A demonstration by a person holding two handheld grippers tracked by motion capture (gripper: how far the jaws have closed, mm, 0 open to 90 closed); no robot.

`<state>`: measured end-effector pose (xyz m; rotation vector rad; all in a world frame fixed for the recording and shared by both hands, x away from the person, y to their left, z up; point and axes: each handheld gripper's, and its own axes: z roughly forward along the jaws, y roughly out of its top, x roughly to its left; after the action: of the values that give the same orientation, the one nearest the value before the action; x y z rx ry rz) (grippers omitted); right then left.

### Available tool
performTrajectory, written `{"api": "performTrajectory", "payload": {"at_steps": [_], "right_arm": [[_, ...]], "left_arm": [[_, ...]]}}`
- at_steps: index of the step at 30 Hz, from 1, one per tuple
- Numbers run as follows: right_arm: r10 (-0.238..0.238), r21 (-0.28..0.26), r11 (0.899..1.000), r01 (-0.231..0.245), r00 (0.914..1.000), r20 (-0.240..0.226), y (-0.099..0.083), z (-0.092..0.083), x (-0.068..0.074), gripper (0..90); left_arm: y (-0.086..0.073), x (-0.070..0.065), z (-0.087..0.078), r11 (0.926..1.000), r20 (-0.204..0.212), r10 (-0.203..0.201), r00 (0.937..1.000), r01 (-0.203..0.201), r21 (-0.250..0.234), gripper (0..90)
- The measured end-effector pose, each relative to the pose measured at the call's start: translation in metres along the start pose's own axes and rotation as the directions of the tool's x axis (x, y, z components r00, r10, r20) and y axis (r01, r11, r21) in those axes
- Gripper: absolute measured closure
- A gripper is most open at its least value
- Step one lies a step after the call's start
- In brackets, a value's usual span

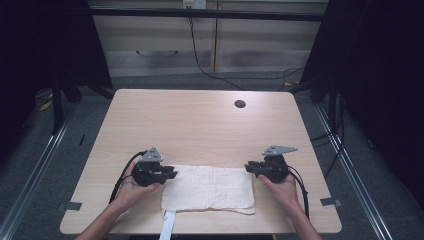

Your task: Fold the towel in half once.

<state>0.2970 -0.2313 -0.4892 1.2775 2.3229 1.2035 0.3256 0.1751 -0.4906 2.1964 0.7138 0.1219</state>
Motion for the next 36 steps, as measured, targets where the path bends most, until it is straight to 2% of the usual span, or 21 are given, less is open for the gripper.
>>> {"api": "performTrajectory", "payload": {"at_steps": [2, 4, 7, 11, 15, 18, 20, 21, 22, 23, 26, 30, 32, 34, 36], "right_arm": [[0.004, 0.001, 1.0, -0.004, 1.0, -0.004, -0.001, 0.006, -0.003, 74.6], [0.001, 0.023, 1.0, -0.001, 1.0, -0.003, -0.004, 0.01, -0.004, 72.6], [-0.001, 0.035, 0.999, 0.001, 1.0, -0.006, -0.005, 0.011, -0.004, 69.6], [-0.026, 0.045, 0.999, 0.025, 0.9994, 0.025, -0.006, 0.012, -0.002, 66.2], [-0.036, 0.054, 0.998, 0.034, 0.9989, 0.03, -0.007, 0.016, -0.002, 64.9], [-0.051, 0.046, 0.998, 0.05, 0.9984, 0.022, -0.007, 0.018, -0.001, 68.7], [-0.049, 0.051, 0.997, 0.049, 0.9988, 0.005, -0.007, 0.018, 0.0, 77.2], [-0.049, 0.055, 0.997, 0.049, 0.9988, 0.001, -0.007, 0.018, 0.0, 80.8], [-0.047, 0.058, 0.997, 0.047, 0.9989, -0.007, -0.007, 0.018, 0.0, 84.1], [-0.04, 0.058, 0.997, 0.041, 0.9991, -0.014, -0.007, 0.018, 0.0, 86.0], [-0.028, 0.059, 0.998, 0.03, 0.9992, -0.028, -0.006, 0.02, -0.001, 87.3], [-0.02, 0.055, 0.998, 0.022, 0.9992, -0.035, -0.005, 0.021, -0.004, 87.6], [-0.014, 0.058, 0.998, 0.016, 0.9994, -0.033, -0.004, 0.022, -0.003, 87.6], [-0.008, 0.06, 0.998, 0.01, 0.9994, -0.034, -0.003, 0.022, -0.004, 87.6], [-0.006, 0.059, 0.998, 0.008, 0.9994, -0.035, -0.003, 0.023, -0.004, 87.6]], "left_arm": [[-0.002, 0.001, 0.004, 1.0, 0.0, -0.003, 1.0, 0.003, -0.005, 72.4], [-0.004, -0.001, 0.008, 0.9997, -0.009, 0.017, 0.9998, -0.017, 0.019, 72.5], [-0.007, 0.001, 0.009, 0.9999, 0.0, 0.014, 0.9999, -0.014, 0.005, 72.8], [-0.008, -0.001, 0.008, 0.9997, -0.01, 0.023, 0.9997, -0.023, 0.003, 73.6], [-0.01, 0.0, 0.006, 0.9998, -0.014, 0.021, 0.9997, -0.021, 0.005, 73.6], [-0.011, 0.0, 0.005, 0.9999, -0.019, 0.014, 0.9997, -0.014, 0.002, 73.6], [-0.011, 0.0, 0.003, 0.9999, -0.016, 0.008, 0.9998, -0.007, 0.009, 73.5], [-0.012, 0.001, 0.002, 0.9999, -0.016, -0.004, 0.9999, 0.004, 0.016, 73.5], [-0.012, 0.004, -0.001, 0.9992, -0.001, -0.033, 0.9995, 0.033, 0.023, 72.9], [-0.012, 0.007, -0.002, 0.999, 0.008, -0.04, 0.9992, 0.04, 0.019, 71.0], [-0.011, 0.015, -0.007, 0.9985, -0.006, -0.056, 0.9984, 0.056, 0.003, 65.2], [-0.009, 0.028, -0.01, 0.9935, -0.045, -0.105, 0.9934, 0.103, -0.05, 59.7], [-0.005, 0.031, -0.007, 0.9955, -0.064, -0.094, 0.9935, 0.092, -0.023, 56.8], [-0.003, 0.033, -0.005, 0.9945, -0.058, -0.098, 0.9935, 0.096, -0.042, 56.2], [-0.001, 0.034, -0.001, 0.9956, -0.042, -0.093, 0.9948, 0.092, -0.018, 56.3]]}}
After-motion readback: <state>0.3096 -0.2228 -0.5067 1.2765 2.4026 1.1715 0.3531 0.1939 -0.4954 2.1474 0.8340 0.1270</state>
